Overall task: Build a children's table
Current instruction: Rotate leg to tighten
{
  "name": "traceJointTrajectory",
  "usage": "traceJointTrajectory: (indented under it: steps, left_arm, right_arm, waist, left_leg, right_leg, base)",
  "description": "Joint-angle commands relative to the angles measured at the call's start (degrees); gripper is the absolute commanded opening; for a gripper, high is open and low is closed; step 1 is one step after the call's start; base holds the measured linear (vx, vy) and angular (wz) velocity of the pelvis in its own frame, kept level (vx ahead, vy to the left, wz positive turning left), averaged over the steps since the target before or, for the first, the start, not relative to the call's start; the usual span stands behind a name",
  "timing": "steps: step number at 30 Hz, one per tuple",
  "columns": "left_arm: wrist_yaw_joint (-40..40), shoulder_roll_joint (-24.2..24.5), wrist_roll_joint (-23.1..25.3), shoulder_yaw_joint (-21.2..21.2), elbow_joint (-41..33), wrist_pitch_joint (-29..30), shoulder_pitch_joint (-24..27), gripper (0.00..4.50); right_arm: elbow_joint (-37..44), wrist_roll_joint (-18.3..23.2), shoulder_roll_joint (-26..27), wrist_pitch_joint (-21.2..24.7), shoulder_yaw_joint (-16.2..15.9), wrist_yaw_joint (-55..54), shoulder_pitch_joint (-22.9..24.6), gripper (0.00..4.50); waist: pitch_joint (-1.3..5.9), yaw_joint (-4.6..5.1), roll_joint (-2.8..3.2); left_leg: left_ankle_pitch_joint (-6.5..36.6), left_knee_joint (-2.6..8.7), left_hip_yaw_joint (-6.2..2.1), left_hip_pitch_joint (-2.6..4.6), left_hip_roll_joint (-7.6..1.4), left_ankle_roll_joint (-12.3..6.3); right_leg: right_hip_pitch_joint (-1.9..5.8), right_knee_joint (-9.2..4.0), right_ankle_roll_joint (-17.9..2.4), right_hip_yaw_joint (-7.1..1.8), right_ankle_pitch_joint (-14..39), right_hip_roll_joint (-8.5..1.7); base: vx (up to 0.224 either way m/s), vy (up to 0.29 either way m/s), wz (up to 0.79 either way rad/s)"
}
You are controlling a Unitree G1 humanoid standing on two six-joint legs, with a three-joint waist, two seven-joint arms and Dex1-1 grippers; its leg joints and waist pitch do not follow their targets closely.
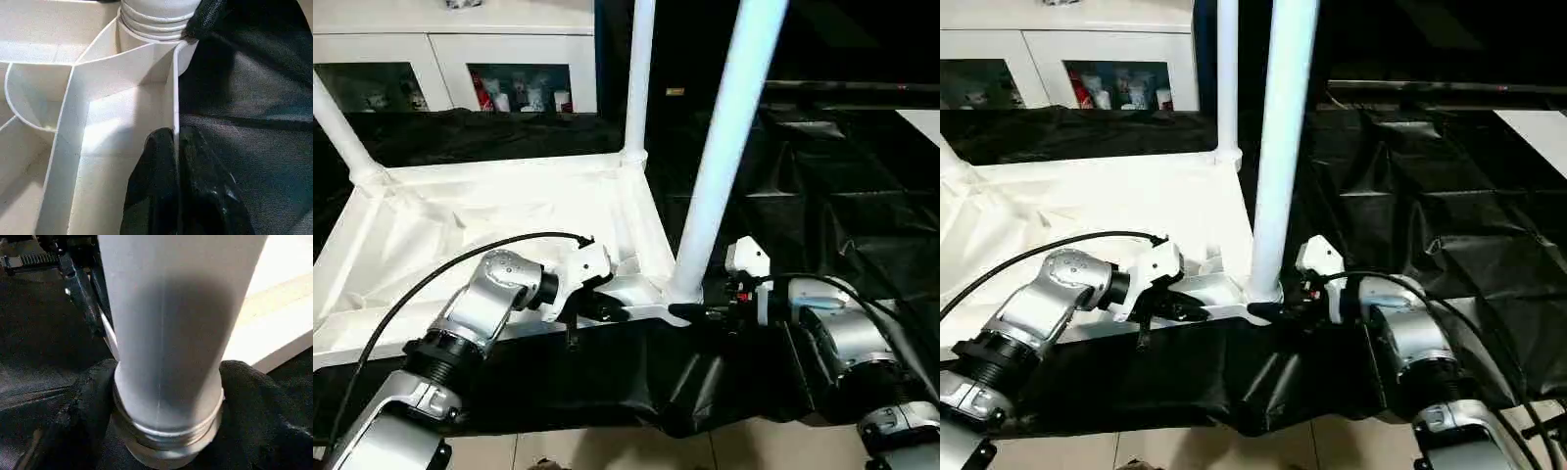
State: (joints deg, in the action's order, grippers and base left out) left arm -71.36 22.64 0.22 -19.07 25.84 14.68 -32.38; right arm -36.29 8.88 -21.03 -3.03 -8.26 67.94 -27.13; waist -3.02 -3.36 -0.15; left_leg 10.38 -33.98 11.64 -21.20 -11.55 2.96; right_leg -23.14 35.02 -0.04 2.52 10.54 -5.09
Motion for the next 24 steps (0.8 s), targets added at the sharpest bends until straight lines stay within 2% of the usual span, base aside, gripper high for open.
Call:
traceJointTrajectory:
  steps: [1,5,7,9,10,11,12,13,14,17,18,19,20,21,22,24]
  left_arm:
    - [-1.2,-0.8,-2.1,0.6,0.8,-1.3,-0.8,0.0]
    - [0.6,-1.5,-2.1,1.4,2.0,-1.8,-0.9,0.0]
    - [2.6,-2.9,-2.4,2.4,3.4,-2.1,-1.3,0.0]
    - [5.9,-5.5,-2.2,2.9,5.6,-2.3,-1.8,0.0]
    - [6.8,-6.1,-1.9,2.7,6.1,-2.4,-1.9,0.0]
    - [7.9,-6.9,-1.5,2.6,6.7,-2.5,-2.1,0.0]
    - [8.5,-7.3,-1.3,2.5,7.1,-2.6,-2.2,0.0]
    - [11.8,-9.8,-0.7,2.5,9.3,-2.9,-3.0,0.0]
    - [14.3,-11.6,-0.2,2.5,11.0,-3.2,-3.7,0.0]
    - [20.0,-15.8,1.2,2.5,15.1,-4.3,-5.4,0.0]
    - [20.9,-16.5,1.4,2.6,16.0,-4.5,-5.8,0.0]
    - [21.7,-17.5,1.6,2.6,17.2,-4.7,-6.4,0.0]
    - [21.8,-17.6,1.7,2.6,17.3,-4.7,-6.5,0.0]
    - [21.6,-18.4,2.0,2.1,18.3,-4.8,-7.1,0.0]
    - [21.1,-18.4,2.2,1.7,18.5,-4.7,-7.2,0.0]
    - [20.3,-18.1,2.6,1.1,18.3,-4.6,-6.9,0.0]
  right_arm:
    - [0.3,0.4,-0.1,-0.5,0.1,0.6,-0.6,3.2]
    - [1.2,1.5,0.6,0.6,0.3,0.6,0.6,2.89]
    - [0.7,1.2,1.8,1.8,1.0,-2.9,1.2,2.77]
    - [-2.3,-1.7,4.7,2.1,1.6,-12.5,1.5,2.73]
    - [-2.9,-2.2,5.4,2.2,1.7,-14.4,1.6,2.72]
    - [-3.6,-2.8,6.2,2.4,1.8,-16.8,1.7,2.72]
    - [-3.9,-3.0,6.7,2.6,1.8,-17.9,1.7,2.72]
    - [-5.8,-3.8,9.2,3.0,2.3,-24.0,1.0,2.72]
    - [-7.3,-4.5,11.0,3.3,2.7,-28.6,0.4,2.72]
    - [-10.6,-5.6,15.4,4.0,3.5,-38.3,-1.6,2.71]
    - [-11.1,-5.8,16.1,3.9,3.3,-39.2,-2.1,2.71]
    - [-11.5,-6.0,17.2,3.4,3.2,-39.8,-2.6,2.71]
    - [-11.6,-6.0,17.4,3.2,3.1,-39.8,-2.7,2.71]
    - [-11.5,-6.9,18.4,1.1,2.0,-39.0,-3.2,2.71]
    - [-11.3,-7.1,18.5,0.4,1.7,-38.5,-3.3,3.26]
    - [-10.5,-6.4,18.3,-0.5,2.1,-37.2,-3.5,3.4]
  waist:
    - [3.61,-0.11,-0.69]
    - [3.57,-0.08,-0.69]
    - [3.54,-0.08,-0.82]
    - [3.51,-0.05,-0.69]
    - [3.5,0.04,-0.44]
    - [3.5,0.2,-0.49]
    - [3.49,0.22,-0.66]
    - [3.48,0.31,-0.47]
    - [3.41,0.51,-0.53]
    - [3.2,0.87,-0.64]
    - [3.15,1.03,-0.1]
    - [3.1,1.26,-0.29]
    - [3.18,1.36,-0.48]
    - [3.2,1.39,-0.39]
    - [3.25,1.35,-0.4]
    - [3.32,1.31,-0.35]
  left_leg:
    - [12.4,3.94,-0.77,0.72,-1.68,-2.71]
    - [12.6,4.0,-0.77,0.74,-1.7,-2.58]
    - [12.9,3.99,-0.78,0.7,-1.5,-2.3]
    - [12.9,4.05,-0.8,0.79,-1.54,-1.87]
    - [14.1,4.2,-0.93,0.98,-1.55,-0.88]
    - [14.4,4.23,-0.91,0.95,-1.52,-0.79]
    - [14.8,4.35,-1.02,0.92,-1.5,-0.59]
    - [15.1,4.34,-1.0,0.97,-1.48,-0.6]
    - [15.1,4.33,-0.91,0.98,-1.44,-0.58]
    - [18.3,4.6,-1.26,1.15,-1.21,0.74]
    - [20.1,4.71,-1.51,1.33,-1.19,0.92]
    - [20.6,4.69,-1.41,1.3,-1.15,0.77]
    - [20.9,4.74,-1.56,1.14,-1.05,0.39]
    - [21.2,4.72,-1.55,1.13,-1.01,-0.06]
    - [21.2,4.72,-1.56,1.11,-1.02,-0.22]
    - [21.1,4.81,-1.61,1.04,-1.12,-0.63]
  right_leg:
    - [2.45,-4.03,-14.4,-1.83,11.6,-2.69]
    - [2.39,-4.13,-14.1,-1.87,12.4,-2.7]
    - [2.38,-4.34,-13.5,-1.9,14.0,-2.73]
    - [2.2,-4.4,-13.2,-1.91,14.6,-2.75]
    - [2.12,-4.6,-12.8,-1.92,16.2,-2.89]
    - [2.0,-4.62,-12.6,-1.94,16.3,-2.81]
    - [2.18,-4.68,-12.2,-1.88,16.8,-2.79]
    - [2.08,-4.71,-12.1,-1.92,16.8,-2.75]
    - [1.92,-4.8,-12.0,-1.95,16.7,-2.64]
    - [1.8,-5.48,-10.0,-1.86,23.5,-2.94]
    - [1.62,-5.81,-9.1,-1.86,25.6,-2.97]
    - [1.44,-6.0,-8.8,-1.9,25.9,-2.85]
    - [1.59,-6.01,-8.5,-1.87,26.2,-2.88]
    - [1.43,-6.18,-8.2,-1.88,26.7,-2.92]
    - [1.46,-6.19,-8.1,-1.9,26.6,-2.95]
    - [1.49,-6.15,-8.1,-1.91,25.9,-2.93]
  base:
    - [0.0,0.0,0.0]
    - [0.0,0.0,0.0]
    - [0.0,0.0,0.0]
    - [0.0,0.0,0.0]
    - [0.0,0.0,0.0]
    - [0.0,0.0,0.0]
    - [0.0,0.0,0.0]
    - [0.0,0.0,0.0]
    - [0.0,0.0,0.0]
    - [0.0,0.0,0.0]
    - [0.0,0.0,0.0]
    - [0.0,0.0,0.0]
    - [0.0,0.0,0.0]
    - [0.0,0.0,0.0]
    - [0.0,0.0,0.0]
    - [0.0,0.0,0.0]
